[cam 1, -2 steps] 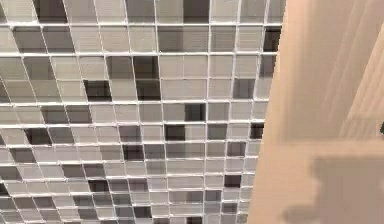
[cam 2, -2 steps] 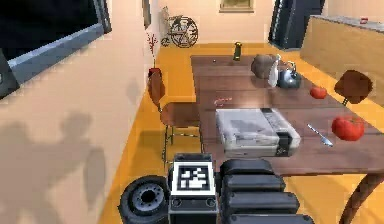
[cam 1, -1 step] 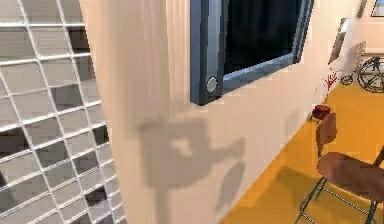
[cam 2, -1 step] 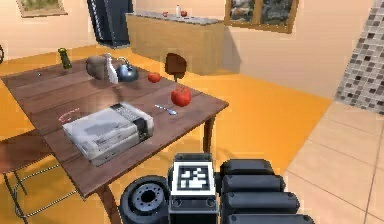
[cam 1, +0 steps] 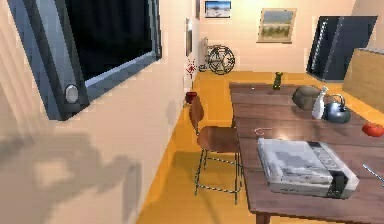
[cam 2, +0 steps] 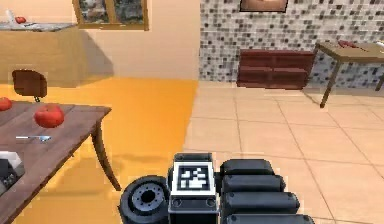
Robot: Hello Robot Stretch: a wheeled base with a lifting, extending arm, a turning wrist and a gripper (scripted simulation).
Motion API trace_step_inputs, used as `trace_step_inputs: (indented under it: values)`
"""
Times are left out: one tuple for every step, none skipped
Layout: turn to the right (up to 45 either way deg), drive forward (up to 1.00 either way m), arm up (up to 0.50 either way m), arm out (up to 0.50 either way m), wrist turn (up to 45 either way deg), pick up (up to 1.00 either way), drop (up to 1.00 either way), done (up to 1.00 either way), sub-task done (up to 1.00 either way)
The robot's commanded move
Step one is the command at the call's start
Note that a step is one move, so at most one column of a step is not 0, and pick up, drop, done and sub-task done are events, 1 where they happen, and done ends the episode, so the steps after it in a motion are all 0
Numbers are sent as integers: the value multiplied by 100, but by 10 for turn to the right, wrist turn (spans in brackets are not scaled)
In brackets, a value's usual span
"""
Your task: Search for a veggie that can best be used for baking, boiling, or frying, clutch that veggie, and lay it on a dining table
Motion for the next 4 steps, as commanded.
trace_step_inputs:
  values:
    - [0, 50, 0, 0, 0, 0, 0, 0, 0]
    - [60, 0, 0, 0, 0, 0, 0, 0, 0]
    - [0, 55, 0, 0, 0, 0, 0, 0, 0]
    - [450, 0, 0, 0, 0, 0, 0, 0, 0]
